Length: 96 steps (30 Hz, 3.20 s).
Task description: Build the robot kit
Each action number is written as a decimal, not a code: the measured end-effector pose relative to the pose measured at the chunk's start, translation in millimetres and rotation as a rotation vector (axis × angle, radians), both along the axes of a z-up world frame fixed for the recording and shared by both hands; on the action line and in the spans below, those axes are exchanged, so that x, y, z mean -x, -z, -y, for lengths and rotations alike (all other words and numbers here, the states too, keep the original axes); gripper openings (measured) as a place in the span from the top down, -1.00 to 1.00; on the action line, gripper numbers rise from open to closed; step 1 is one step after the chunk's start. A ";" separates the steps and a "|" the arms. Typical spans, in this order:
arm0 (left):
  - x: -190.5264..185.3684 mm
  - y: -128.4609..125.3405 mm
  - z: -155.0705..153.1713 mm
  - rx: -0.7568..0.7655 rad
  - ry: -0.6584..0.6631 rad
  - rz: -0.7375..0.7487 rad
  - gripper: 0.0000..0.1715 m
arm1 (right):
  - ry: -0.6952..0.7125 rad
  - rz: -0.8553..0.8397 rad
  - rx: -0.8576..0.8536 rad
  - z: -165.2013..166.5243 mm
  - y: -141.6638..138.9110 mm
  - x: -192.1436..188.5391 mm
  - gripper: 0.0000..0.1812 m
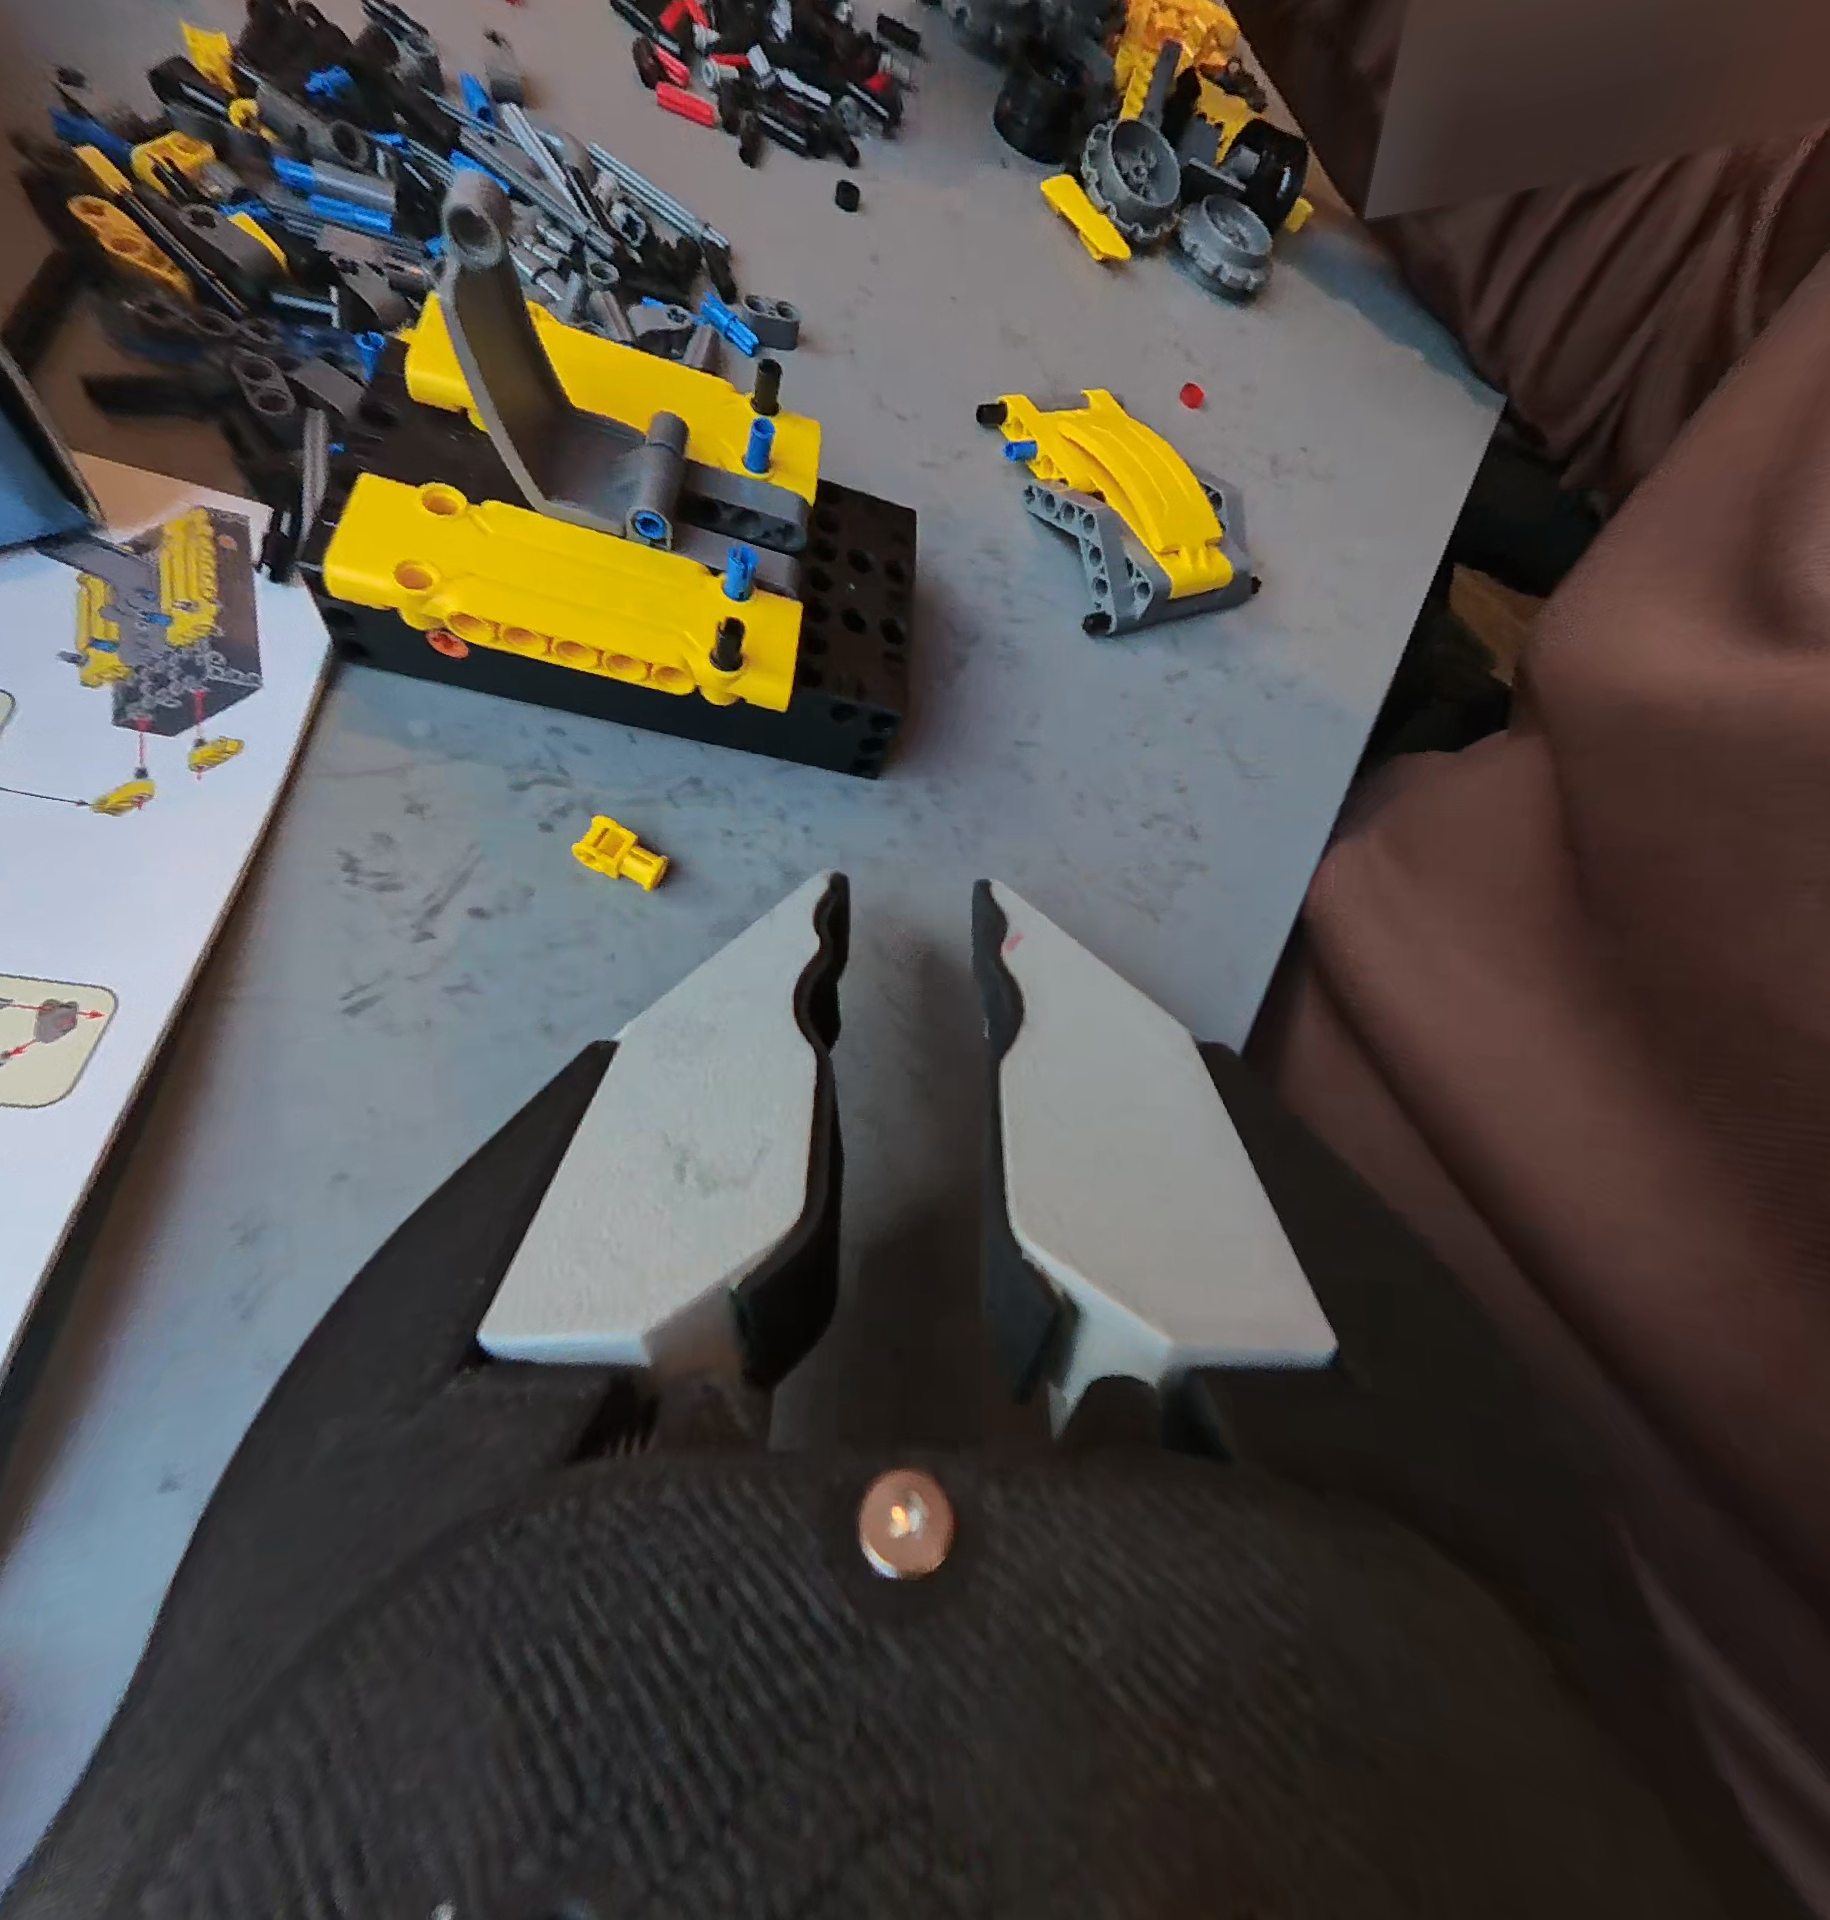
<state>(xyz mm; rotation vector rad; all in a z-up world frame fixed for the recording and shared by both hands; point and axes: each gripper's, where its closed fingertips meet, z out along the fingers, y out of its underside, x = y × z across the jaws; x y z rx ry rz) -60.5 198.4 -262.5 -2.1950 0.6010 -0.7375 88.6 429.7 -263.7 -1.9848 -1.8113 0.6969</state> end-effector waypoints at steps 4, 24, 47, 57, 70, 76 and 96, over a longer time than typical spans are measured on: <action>1.0 -4.9 -6.6 -0.062 -0.011 -0.025 0.76 | -0.019 0.014 0.025 8.5 7.0 6.6 1.00; 0.2 -18.6 -3.5 -0.227 -0.017 -0.084 0.74 | 0.102 0.106 -0.173 7.4 9.2 -4.1 1.00; 0.3 -31.5 1.3 -0.301 -0.009 -0.034 0.75 | -0.007 0.256 -0.284 6.2 19.1 10.3 0.92; 1.0 -35.4 2.2 -0.310 -0.008 -0.006 0.76 | -0.012 0.219 -0.211 12.6 13.2 9.8 0.96; 1.6 -37.3 2.6 -0.319 -0.011 0.001 0.77 | -0.029 0.272 -0.240 8.2 18.6 9.6 1.00; 2.5 -38.5 2.4 -0.325 -0.017 0.005 0.77 | -0.024 0.247 -0.230 5.9 12.0 11.6 0.99; 2.5 -39.3 2.9 -0.328 -0.016 0.009 0.77 | -0.042 0.254 -0.231 12.2 18.8 6.9 1.00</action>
